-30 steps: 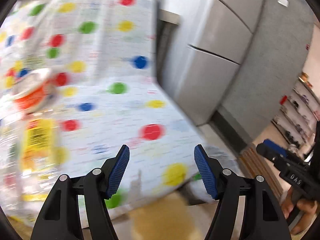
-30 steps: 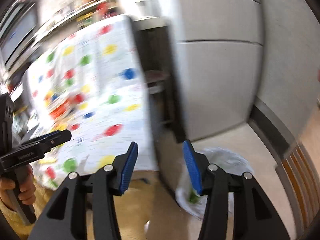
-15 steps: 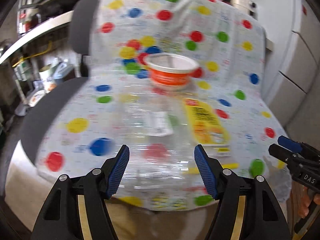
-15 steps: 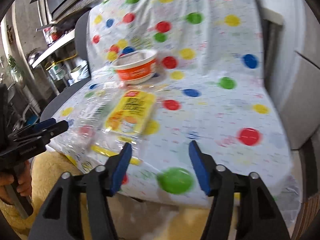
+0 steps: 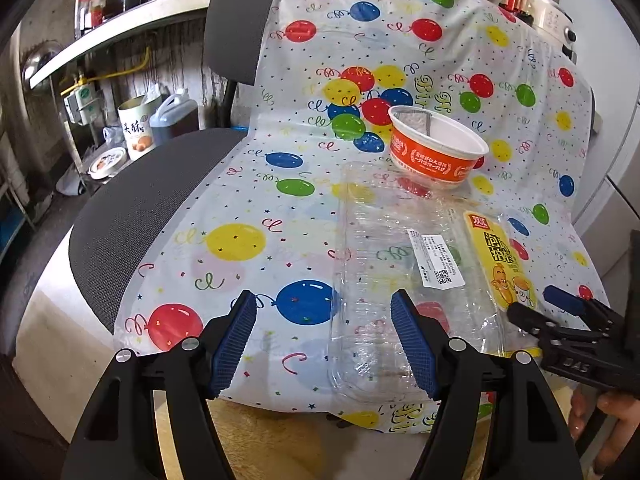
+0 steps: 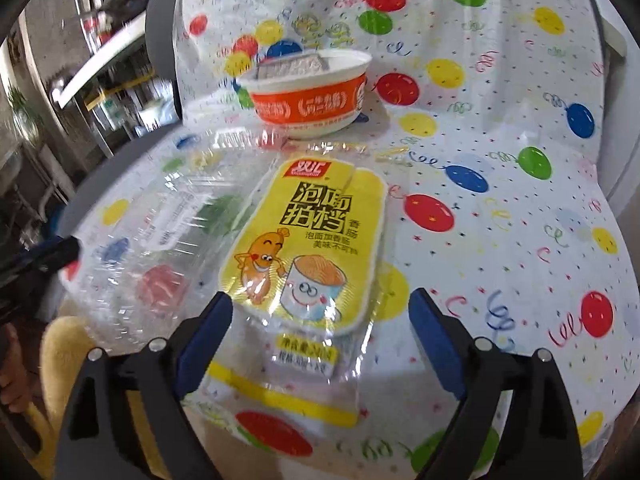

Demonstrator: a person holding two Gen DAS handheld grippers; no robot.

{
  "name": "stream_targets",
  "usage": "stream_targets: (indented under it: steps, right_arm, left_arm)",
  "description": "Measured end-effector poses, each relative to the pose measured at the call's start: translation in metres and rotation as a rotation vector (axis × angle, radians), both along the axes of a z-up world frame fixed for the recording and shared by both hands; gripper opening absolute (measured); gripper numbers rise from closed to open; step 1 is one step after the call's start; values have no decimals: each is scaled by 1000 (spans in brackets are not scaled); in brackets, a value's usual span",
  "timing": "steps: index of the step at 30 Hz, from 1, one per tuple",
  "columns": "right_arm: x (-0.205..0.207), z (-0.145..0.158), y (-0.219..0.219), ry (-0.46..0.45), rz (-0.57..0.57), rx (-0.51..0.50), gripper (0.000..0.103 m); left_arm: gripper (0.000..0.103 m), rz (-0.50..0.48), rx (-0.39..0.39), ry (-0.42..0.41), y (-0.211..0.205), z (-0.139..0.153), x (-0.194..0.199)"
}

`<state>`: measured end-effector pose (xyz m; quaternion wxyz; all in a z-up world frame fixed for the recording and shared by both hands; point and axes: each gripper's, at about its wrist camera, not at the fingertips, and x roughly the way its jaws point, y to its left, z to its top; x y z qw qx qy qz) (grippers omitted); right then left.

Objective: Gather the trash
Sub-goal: 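Return both grippers to the chair, then grasp the yellow sausage packet with the right gripper while the left grasps the clear plastic box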

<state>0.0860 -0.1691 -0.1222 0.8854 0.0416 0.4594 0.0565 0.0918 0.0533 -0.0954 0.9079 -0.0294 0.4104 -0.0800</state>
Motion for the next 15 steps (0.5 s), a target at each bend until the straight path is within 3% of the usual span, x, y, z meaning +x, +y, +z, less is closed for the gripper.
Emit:
stream_targets:
  steps: [5, 6, 7, 8, 9, 10, 11, 15]
  right_arm:
    - [9, -12, 8, 22, -3, -13, 88]
    - [7, -10, 9, 15, 7, -5, 76]
    - [4, -7, 10, 4, 12, -2, 71]
    - [3, -4, 10, -5, 10, -10, 58]
    - [1, 1, 8, -17, 9, -9, 36]
    - [-1, 4, 5, -24, 5, 2, 25]
    - [-3, 9, -1, -33, -1, 28, 18]
    - [-19, 34, -21, -105, -6, 60, 7]
  left_arm:
    - [70, 8, -16, 14, 4, -1, -1]
    - [70, 12, -14, 14, 5, -1, -1]
    - [70, 16, -13, 13, 6, -1, 0]
    - [71, 18, -12, 13, 6, 0, 0]
    - [71, 22, -11, 12, 7, 1, 0]
    - [71, 25, -10, 11, 7, 1, 0]
    - [71, 27, -9, 10, 7, 2, -1]
    - [71, 18, -2, 6, 5, 5, -2]
